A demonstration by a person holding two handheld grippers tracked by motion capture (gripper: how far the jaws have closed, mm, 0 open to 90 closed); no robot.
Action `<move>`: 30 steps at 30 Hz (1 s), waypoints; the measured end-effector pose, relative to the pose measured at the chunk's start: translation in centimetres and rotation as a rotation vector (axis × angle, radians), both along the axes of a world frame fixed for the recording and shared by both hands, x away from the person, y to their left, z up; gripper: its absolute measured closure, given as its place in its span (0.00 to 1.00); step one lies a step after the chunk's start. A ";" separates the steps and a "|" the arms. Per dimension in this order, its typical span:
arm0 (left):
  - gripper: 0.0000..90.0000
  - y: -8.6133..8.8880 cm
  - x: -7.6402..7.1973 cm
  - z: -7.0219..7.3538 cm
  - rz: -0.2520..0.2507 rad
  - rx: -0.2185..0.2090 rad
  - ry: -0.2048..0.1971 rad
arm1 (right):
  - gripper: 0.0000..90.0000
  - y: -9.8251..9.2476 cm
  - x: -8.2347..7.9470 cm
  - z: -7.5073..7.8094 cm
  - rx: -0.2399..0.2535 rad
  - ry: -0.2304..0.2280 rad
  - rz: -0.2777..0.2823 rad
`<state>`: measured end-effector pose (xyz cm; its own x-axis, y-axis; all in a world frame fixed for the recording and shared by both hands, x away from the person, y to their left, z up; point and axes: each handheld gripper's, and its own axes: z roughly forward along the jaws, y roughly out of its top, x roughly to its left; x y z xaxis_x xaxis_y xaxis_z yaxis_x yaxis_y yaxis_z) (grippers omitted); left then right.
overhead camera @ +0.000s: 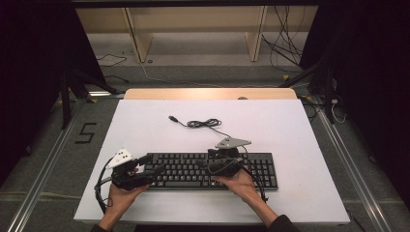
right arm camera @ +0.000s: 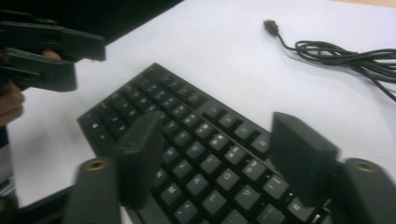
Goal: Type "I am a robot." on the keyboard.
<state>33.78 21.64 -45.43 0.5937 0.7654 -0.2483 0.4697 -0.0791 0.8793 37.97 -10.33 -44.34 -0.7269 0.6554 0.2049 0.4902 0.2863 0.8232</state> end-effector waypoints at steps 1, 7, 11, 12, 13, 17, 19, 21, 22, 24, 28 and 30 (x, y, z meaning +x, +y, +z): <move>0.33 0.0 0.0 0.0 0.000 0.000 0.000 | 0.51 0.0 0.1 0.0 -0.005 0.000 0.002; 0.32 0.0 0.0 0.0 0.000 0.000 0.000 | 0.71 0.1 0.3 -0.3 -0.035 0.006 -0.004; 0.33 -0.1 0.0 0.0 -0.001 0.001 0.000 | 0.87 0.5 0.6 -0.8 -0.074 0.018 -0.009; 0.33 -0.1 0.0 0.0 -0.001 0.001 0.000 | 0.90 0.6 0.7 -0.9 -0.080 0.020 -0.010; 0.33 -0.1 0.0 0.0 -0.001 0.001 0.000 | 0.93 0.7 0.7 -1.0 -0.088 0.023 -0.008; 0.33 -0.1 0.0 0.0 -0.002 0.001 0.001 | 0.99 1.2 0.8 -1.5 -0.119 0.038 -0.003; 0.33 -0.1 0.0 0.0 -0.002 0.002 0.000 | 1.00 1.4 0.9 -1.7 -0.133 0.042 -0.001; 0.33 -0.1 0.0 0.0 -0.003 0.001 0.001 | 1.00 1.5 0.9 -1.8 -0.138 0.047 0.000; 0.33 -0.1 0.0 0.0 -0.003 0.002 0.000 | 1.00 1.7 1.0 -2.1 -0.151 0.054 0.001; 0.33 -0.1 0.0 0.0 -0.003 0.001 0.001 | 1.00 1.8 1.0 -2.4 -0.161 0.058 0.002; 0.33 -0.1 0.0 0.0 -0.003 0.001 0.001 | 1.00 2.1 1.1 -2.7 -0.176 0.064 0.002; 0.33 -0.1 0.0 0.0 -0.003 0.001 0.000 | 1.00 2.1 1.1 -2.7 -0.179 0.066 -0.001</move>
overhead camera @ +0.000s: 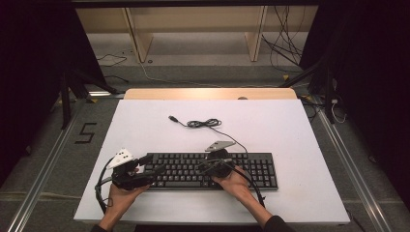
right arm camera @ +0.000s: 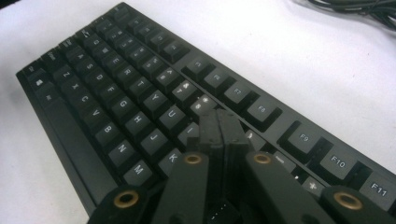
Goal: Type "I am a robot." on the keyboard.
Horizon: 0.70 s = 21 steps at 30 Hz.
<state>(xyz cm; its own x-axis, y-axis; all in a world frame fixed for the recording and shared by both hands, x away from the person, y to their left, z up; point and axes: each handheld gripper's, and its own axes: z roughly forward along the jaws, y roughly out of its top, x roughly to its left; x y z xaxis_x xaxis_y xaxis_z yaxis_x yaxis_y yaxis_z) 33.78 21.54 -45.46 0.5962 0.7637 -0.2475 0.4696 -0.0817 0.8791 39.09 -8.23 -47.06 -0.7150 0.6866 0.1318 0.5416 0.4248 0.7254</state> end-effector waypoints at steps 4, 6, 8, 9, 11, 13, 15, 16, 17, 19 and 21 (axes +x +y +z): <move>0.32 0.0 0.0 0.0 -0.001 -0.003 -0.001 | 1.00 0.1 0.1 -0.2 -0.014 0.005 0.001; 0.32 0.0 0.0 0.0 -0.002 -0.004 -0.001 | 1.00 0.1 0.1 -0.4 -0.022 0.009 0.001; 0.32 0.0 0.0 0.0 -0.002 -0.004 -0.001 | 1.00 0.2 0.0 -0.5 -0.030 0.008 -0.001; 0.32 0.0 0.0 0.0 -0.003 -0.004 0.001 | 1.00 0.3 0.0 -0.6 -0.038 0.009 0.002; 0.32 0.0 0.0 0.0 -0.004 -0.005 0.000 | 1.00 0.5 -0.3 -0.7 -0.045 -0.012 0.000; 0.31 -0.1 -0.1 0.0 -0.007 -0.007 0.000 | 1.00 0.6 -0.4 -0.7 -0.056 -0.019 -0.002; 0.31 -0.1 -0.1 0.0 -0.009 -0.007 -0.002 | 1.00 0.6 -0.4 -0.7 -0.055 -0.018 -0.004; 0.31 -0.1 -0.1 0.0 -0.009 -0.007 -0.002 | 1.00 0.6 -0.4 -0.7 -0.053 -0.015 -0.005; 0.31 -0.1 0.0 0.0 -0.009 -0.007 -0.002 | 1.00 0.5 -0.3 -0.7 -0.048 -0.013 -0.007; 0.30 0.0 0.0 0.0 -0.009 -0.007 -0.001 | 1.00 0.2 -0.3 -0.5 -0.017 0.004 -0.018; 0.30 0.0 0.0 0.0 -0.009 -0.008 -0.001 | 0.98 -0.1 -0.3 -0.2 0.012 -0.005 -0.025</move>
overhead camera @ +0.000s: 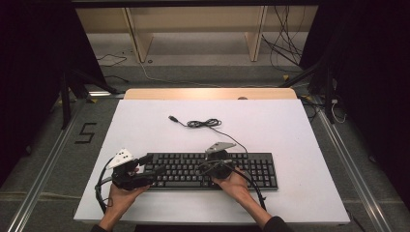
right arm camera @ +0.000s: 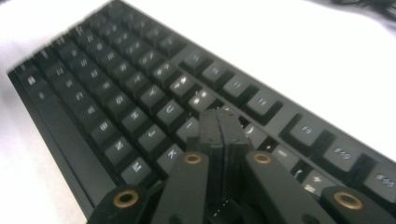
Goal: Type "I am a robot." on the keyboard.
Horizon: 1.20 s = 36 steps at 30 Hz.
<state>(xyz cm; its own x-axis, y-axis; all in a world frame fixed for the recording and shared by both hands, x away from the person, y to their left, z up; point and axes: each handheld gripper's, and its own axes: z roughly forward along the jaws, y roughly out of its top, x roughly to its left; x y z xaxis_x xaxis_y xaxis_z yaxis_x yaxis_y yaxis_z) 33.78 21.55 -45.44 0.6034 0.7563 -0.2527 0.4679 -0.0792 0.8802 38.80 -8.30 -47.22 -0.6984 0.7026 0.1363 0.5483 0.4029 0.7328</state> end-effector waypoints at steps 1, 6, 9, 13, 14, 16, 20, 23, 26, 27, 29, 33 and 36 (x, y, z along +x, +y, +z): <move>0.30 0.0 0.0 0.0 0.001 -0.001 0.000 | 0.97 -0.2 -0.1 0.2 0.015 -0.005 -0.003; 0.29 0.0 0.0 0.0 0.000 0.000 0.001 | 0.86 -1.1 -0.5 1.4 0.085 -0.027 -0.001; 0.29 -0.1 0.0 0.0 -0.002 0.003 0.001 | 0.82 -1.6 -0.7 1.8 0.102 -0.030 -0.003; 0.29 -0.1 0.0 0.0 -0.002 0.004 0.002 | 0.68 -2.7 -0.9 2.4 0.144 -0.041 -0.004; 0.29 0.0 0.0 0.0 -0.001 0.006 0.002 | 0.65 -2.9 -0.9 2.5 0.149 -0.049 -0.004; 0.29 0.0 0.0 0.0 0.000 0.005 0.002 | 0.62 -3.0 -1.0 2.6 0.154 -0.055 -0.007; 0.29 0.1 0.1 0.0 0.001 0.008 0.006 | 0.53 -3.9 -1.3 3.2 0.184 -0.082 -0.014; 0.29 0.0 0.1 0.0 -0.001 0.011 0.009 | 0.46 -5.0 -1.9 3.6 0.210 -0.107 -0.025; 0.28 -0.1 0.2 -0.1 -0.004 0.011 0.014 | 0.44 -5.7 -2.3 3.8 0.234 -0.120 -0.030; 0.28 -0.1 0.2 -0.1 -0.004 0.011 0.014 | 0.44 -5.9 -2.5 3.9 0.238 -0.125 -0.030; 0.29 -0.2 0.2 -0.1 -0.008 0.015 0.019 | 0.42 -6.1 -2.6 4.0 0.242 -0.130 -0.032; 0.29 -0.3 0.4 -0.1 -0.009 0.017 0.029 | 0.40 -6.7 -3.3 4.1 0.257 -0.144 -0.032; 0.30 -0.4 0.6 0.0 -0.009 0.026 0.039 | 0.38 -7.0 -3.6 4.1 0.258 -0.153 -0.034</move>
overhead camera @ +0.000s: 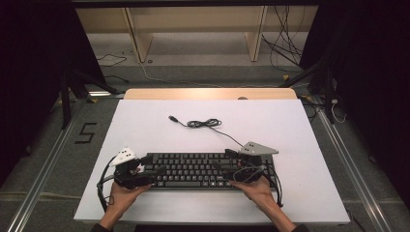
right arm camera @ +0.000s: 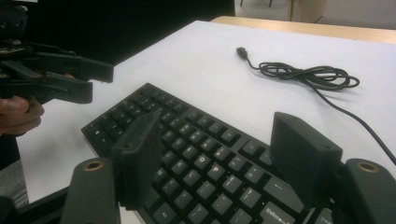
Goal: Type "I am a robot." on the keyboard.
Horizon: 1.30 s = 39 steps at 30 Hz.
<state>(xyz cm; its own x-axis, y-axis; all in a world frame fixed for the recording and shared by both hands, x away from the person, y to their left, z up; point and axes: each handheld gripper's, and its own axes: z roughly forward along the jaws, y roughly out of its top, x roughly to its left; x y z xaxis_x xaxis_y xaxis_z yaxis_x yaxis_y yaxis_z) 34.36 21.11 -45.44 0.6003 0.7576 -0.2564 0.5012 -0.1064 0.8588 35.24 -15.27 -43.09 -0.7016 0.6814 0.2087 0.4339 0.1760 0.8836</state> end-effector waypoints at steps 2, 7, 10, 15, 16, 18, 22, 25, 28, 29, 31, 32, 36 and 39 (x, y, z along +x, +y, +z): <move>0.32 -0.2 0.1 0.0 -0.003 0.003 0.010 | 0.36 -0.4 -0.4 -0.1 0.003 0.002 -0.003; 0.40 -0.8 0.5 0.1 -0.024 0.025 0.030 | 0.35 -1.0 -1.0 -0.2 0.001 -0.005 -0.010; 0.46 -1.4 0.8 0.2 -0.035 0.050 0.038 | 0.35 -1.3 -1.3 -0.2 0.003 -0.006 -0.014; 0.63 -2.2 1.2 0.1 -0.063 0.086 0.056 | 0.33 -1.8 -1.7 -0.2 0.003 -0.004 -0.023; 0.67 -2.4 1.3 0.1 -0.073 0.088 0.061 | 0.33 -1.9 -1.8 -0.3 0.004 -0.004 -0.024; 0.73 -2.7 1.6 0.0 -0.086 0.101 0.066 | 0.32 -2.0 -1.9 -0.4 0.001 -0.005 -0.027; 0.85 -3.6 2.2 -0.2 -0.115 0.128 0.084 | 0.32 -2.2 -2.2 -0.5 -0.002 -0.009 -0.028; 0.92 -4.3 2.7 -0.4 -0.137 0.153 0.095 | 0.32 -2.3 -2.5 -0.5 -0.001 -0.011 -0.029; 0.99 -4.8 3.1 -0.6 -0.145 0.164 0.106 | 0.32 -2.5 -2.7 -0.5 -0.001 -0.013 -0.029; 0.99 -4.9 3.2 -0.7 -0.146 0.167 0.110 | 0.32 -2.5 -2.7 -0.5 -0.001 -0.013 -0.029; 0.99 -5.0 3.4 -0.8 -0.145 0.176 0.115 | 0.32 -2.5 -2.8 -0.6 -0.002 -0.015 -0.029; 0.99 -5.0 3.5 -0.9 -0.145 0.179 0.118 | 0.32 -2.5 -2.9 -0.6 -0.003 -0.014 -0.028; 0.99 -5.4 3.9 -1.0 -0.149 0.185 0.129 | 0.31 -2.5 -3.0 -0.6 -0.003 -0.017 -0.026; 0.99 -5.8 4.1 -1.2 -0.159 0.201 0.138 | 0.30 -2.5 -3.2 -0.6 -0.003 -0.024 -0.024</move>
<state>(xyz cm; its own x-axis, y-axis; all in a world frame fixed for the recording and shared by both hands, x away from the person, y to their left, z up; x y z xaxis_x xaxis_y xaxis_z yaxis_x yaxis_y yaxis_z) 38.42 15.34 -46.60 0.6857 0.7005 -0.1981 0.5749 -0.3542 0.7376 32.05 -17.76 -43.66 -0.6896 0.6989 0.1897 0.4166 0.1686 0.8933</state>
